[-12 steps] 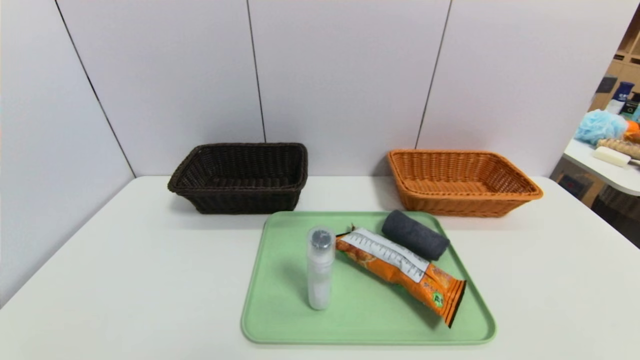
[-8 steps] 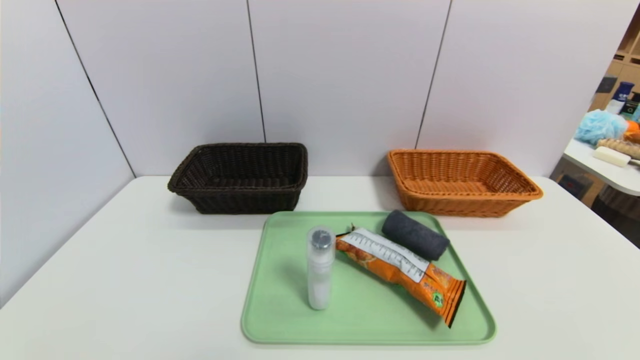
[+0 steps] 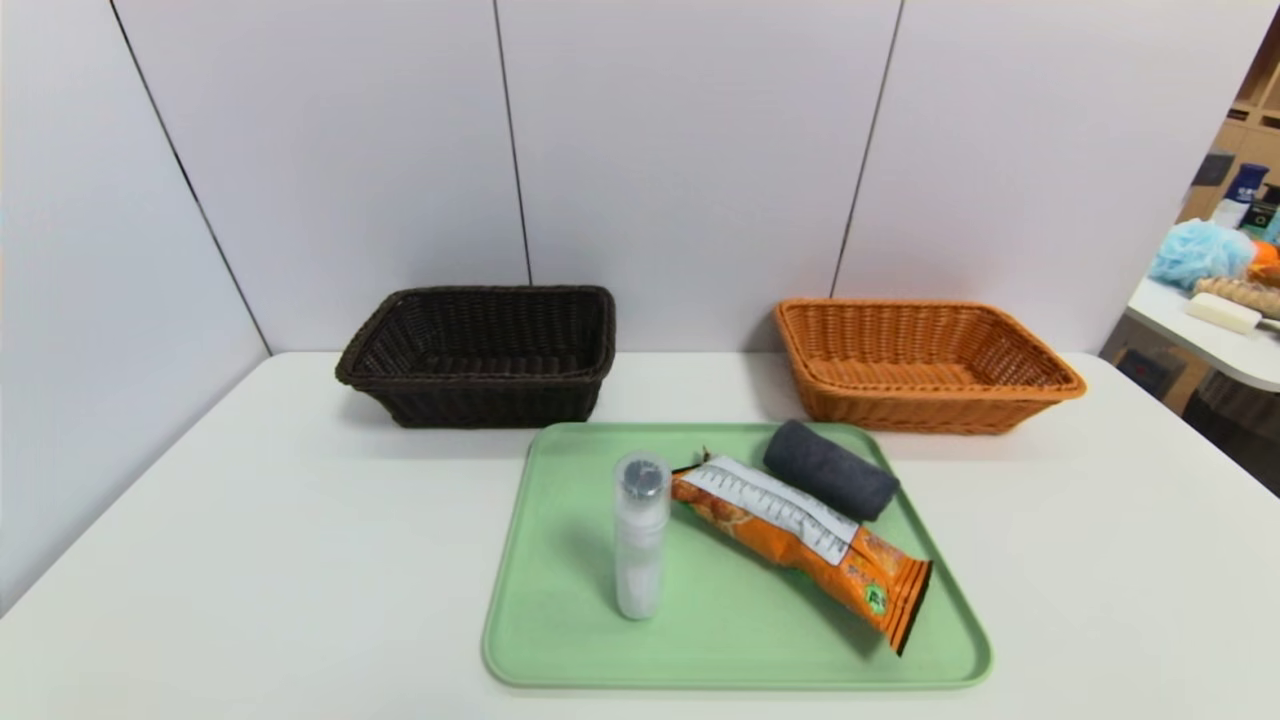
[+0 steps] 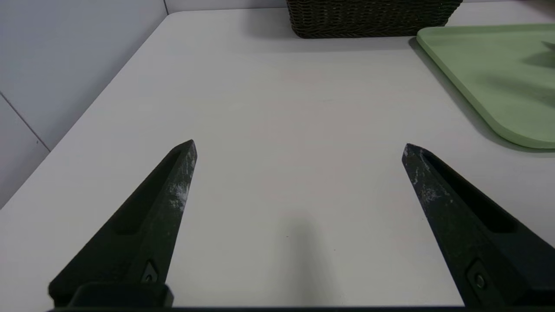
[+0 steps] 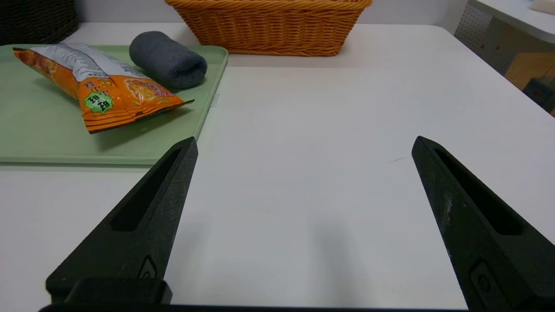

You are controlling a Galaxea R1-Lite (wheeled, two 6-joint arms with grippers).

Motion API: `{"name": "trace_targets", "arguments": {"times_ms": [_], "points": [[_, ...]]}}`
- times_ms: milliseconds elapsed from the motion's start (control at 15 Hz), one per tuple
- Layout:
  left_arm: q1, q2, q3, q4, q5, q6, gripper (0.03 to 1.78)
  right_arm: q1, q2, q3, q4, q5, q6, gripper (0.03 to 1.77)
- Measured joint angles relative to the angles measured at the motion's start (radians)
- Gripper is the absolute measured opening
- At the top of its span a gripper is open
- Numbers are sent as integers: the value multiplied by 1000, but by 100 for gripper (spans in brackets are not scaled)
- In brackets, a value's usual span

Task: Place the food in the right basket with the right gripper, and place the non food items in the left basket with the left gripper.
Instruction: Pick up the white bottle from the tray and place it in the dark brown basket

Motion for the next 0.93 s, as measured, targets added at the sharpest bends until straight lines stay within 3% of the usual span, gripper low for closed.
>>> {"name": "trace_targets", "arguments": {"times_ms": [333, 667, 933], "points": [[0, 0, 0, 0, 13, -20, 169, 0, 0, 0, 4, 9, -24, 171], [0, 0, -4, 8, 0, 57, 169, 0, 0, 0, -10, 1, -34, 171], [0, 11, -122, 114, -14, 64, 169, 0, 3, -92, 29, 13, -38, 171]]}}
